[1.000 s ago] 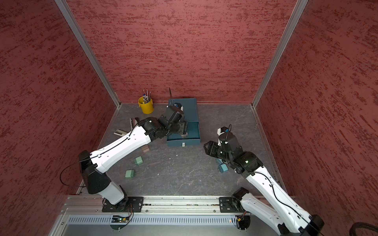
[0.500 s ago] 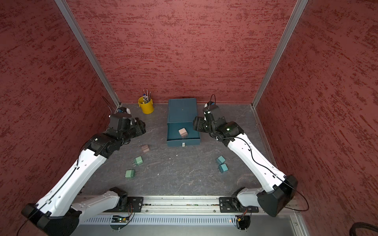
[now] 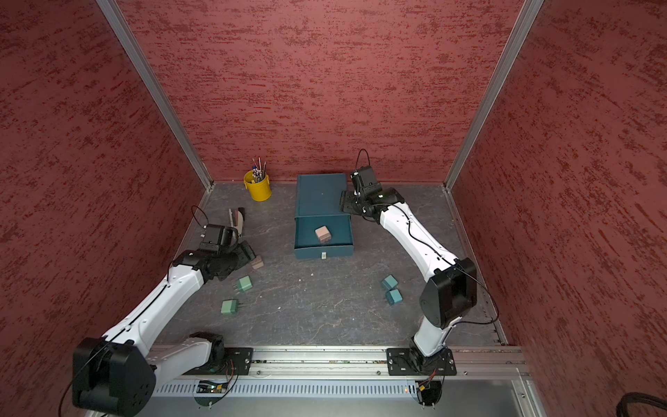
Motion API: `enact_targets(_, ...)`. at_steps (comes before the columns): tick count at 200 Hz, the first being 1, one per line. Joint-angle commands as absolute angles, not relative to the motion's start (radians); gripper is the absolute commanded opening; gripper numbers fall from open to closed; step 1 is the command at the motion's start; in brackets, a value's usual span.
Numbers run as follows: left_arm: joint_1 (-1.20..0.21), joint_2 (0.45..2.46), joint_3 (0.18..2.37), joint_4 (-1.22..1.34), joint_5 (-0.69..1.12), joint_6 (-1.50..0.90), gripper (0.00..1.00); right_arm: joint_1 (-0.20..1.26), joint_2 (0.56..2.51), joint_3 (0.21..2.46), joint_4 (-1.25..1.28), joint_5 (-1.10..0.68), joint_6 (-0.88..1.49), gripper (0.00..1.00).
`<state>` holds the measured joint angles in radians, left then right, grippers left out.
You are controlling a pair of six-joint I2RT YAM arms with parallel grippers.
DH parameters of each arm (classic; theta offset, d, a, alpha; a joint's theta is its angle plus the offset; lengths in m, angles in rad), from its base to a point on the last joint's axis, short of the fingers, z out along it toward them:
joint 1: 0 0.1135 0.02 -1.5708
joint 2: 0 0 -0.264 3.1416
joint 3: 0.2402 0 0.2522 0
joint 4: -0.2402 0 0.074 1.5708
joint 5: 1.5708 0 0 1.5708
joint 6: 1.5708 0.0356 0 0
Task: Place the plugs into the drawer by color
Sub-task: Pick up the plug from the center of the board.
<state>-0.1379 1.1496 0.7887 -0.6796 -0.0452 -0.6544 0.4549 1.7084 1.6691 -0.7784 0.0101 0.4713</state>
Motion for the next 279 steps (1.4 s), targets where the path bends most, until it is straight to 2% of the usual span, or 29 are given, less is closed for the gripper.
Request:
enact_targets(1,-0.131,1.184,0.783,-0.584,-0.002,-0.665,0.91,0.453,1.693,1.708,-0.797,-0.006,0.444,0.72)
enact_targets(51,-0.128,1.283,0.789,-0.534,0.023,-0.646,0.92,0.452,1.624,1.669,-0.826,-0.020,0.453,0.68)
enact_targets(84,-0.130,1.343,0.792,-0.506,0.050,-0.634,0.94,0.459,1.463,1.531,-0.787,-0.018,0.483,0.66)
enact_targets(145,-0.156,1.413,0.807,-0.499,0.050,-0.605,0.92,0.478,1.190,1.378,-0.814,-0.011,0.530,0.65)
enact_targets(214,-0.162,1.497,0.887,-0.534,0.014,-0.610,0.70,0.504,1.089,1.309,-0.816,-0.015,0.574,0.63)
enact_targets(279,-0.175,1.567,0.923,-0.573,-0.019,-0.594,0.69,0.514,1.077,1.282,-0.805,-0.023,0.579,0.63)
